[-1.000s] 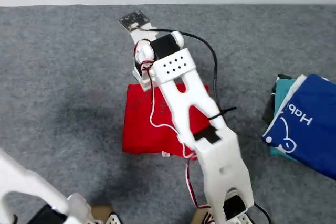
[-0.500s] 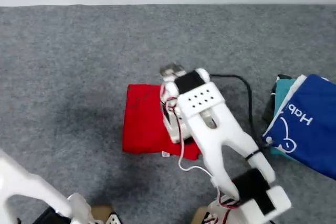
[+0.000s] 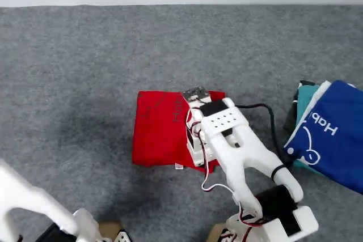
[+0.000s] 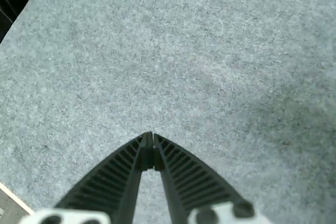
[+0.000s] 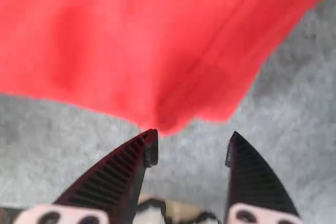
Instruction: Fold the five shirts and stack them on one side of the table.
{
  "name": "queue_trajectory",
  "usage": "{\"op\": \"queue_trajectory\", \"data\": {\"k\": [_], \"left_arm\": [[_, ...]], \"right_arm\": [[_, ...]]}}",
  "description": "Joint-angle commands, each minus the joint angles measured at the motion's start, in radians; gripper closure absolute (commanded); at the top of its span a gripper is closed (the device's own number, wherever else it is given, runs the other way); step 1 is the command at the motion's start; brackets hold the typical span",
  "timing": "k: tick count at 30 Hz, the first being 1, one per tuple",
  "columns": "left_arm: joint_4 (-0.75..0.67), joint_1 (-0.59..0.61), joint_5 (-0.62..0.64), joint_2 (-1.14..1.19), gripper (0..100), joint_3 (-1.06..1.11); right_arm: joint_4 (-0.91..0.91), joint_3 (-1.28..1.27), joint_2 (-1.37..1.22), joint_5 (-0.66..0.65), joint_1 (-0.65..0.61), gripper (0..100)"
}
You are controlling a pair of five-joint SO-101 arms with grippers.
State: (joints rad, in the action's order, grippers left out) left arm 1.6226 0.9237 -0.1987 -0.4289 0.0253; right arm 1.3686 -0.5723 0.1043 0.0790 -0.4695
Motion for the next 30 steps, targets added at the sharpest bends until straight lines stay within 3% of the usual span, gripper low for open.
{"op": "queue_trajectory", "data": {"k": [1,14,17,20,30], "left_arm": [[-0.049,-0.018,-0.035,-0.017,100,0.038],[-0.18,-0.021,-0.072,-0.017,100,0.165],[-0.186,-0.023,-0.072,-0.017,100,0.165],[-0.189,-0.021,-0.072,-0.017,100,0.165],[-0.212,-0.021,-0.074,-0.015,100,0.165]], "right_arm": [[-0.048,0.002,-0.024,-0.008,0.01,80.6],[-0.056,0.155,-0.217,-0.006,0.008,82.0],[-0.039,0.209,-0.259,-0.006,0.01,87.6],[0.004,0.265,-0.271,-0.008,0.008,97.3],[0.223,0.454,-0.265,-0.037,0.015,96.9]]}}
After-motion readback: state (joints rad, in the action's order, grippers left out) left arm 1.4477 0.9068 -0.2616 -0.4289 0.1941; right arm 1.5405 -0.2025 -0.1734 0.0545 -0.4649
